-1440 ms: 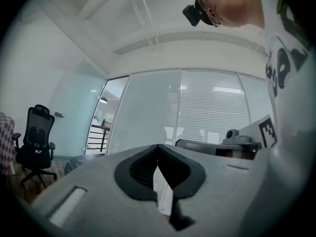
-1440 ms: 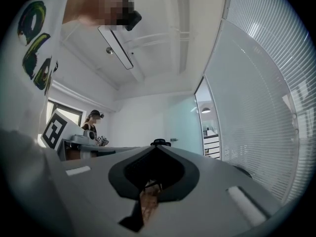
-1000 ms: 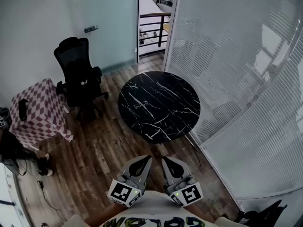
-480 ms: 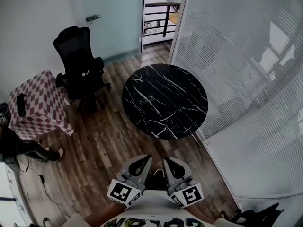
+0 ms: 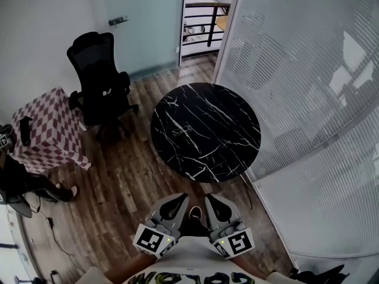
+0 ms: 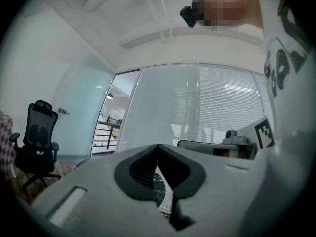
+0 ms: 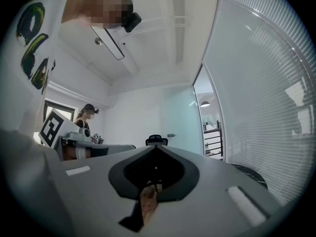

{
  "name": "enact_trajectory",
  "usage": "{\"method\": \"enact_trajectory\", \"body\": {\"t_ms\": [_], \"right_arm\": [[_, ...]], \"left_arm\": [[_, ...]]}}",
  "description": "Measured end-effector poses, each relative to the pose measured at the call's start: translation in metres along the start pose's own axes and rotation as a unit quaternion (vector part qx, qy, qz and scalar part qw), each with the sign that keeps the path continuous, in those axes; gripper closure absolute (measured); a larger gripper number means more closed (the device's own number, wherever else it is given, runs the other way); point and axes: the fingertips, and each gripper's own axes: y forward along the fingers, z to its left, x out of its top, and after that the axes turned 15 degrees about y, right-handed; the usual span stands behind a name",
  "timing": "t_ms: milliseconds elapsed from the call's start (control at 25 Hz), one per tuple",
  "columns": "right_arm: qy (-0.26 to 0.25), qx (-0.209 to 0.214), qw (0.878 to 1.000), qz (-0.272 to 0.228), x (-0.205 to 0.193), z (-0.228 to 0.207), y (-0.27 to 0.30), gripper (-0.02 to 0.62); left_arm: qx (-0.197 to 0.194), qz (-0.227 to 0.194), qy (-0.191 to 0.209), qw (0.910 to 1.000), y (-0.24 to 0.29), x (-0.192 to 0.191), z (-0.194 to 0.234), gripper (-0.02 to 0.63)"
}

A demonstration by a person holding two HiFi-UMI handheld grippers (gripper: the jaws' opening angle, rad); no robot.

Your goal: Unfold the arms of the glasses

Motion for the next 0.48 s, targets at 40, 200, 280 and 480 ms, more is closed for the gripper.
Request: {"method": "enact_trajectory", "body": {"t_ms": [40,200,280,480], "right_arm": [[-0.001,0.000,1.000,-0.002,0.004,-0.008,0.002,0.594],[-0.005,0.004,1.000,-0.006,0.022,-0.044,0.008,0.594],[-0.007,0.005,1.000,-0.006,0.032,-0.065,0.012,0.594],[-0.003,0.010,1.000,-0.005,0.048,-0.110,0.018,0.594]], "left_arm": [[0.000,-0.001,0.001,1.0000,0.009,0.001,0.000,0.604],[-0.001,-0.002,0.008,1.0000,0.050,0.004,0.001,0.604],[0.000,-0.002,0.011,0.9999,0.072,0.008,0.000,0.604],[0.006,-0.001,0.012,0.9999,0.121,0.011,-0.004,0.604]]}}
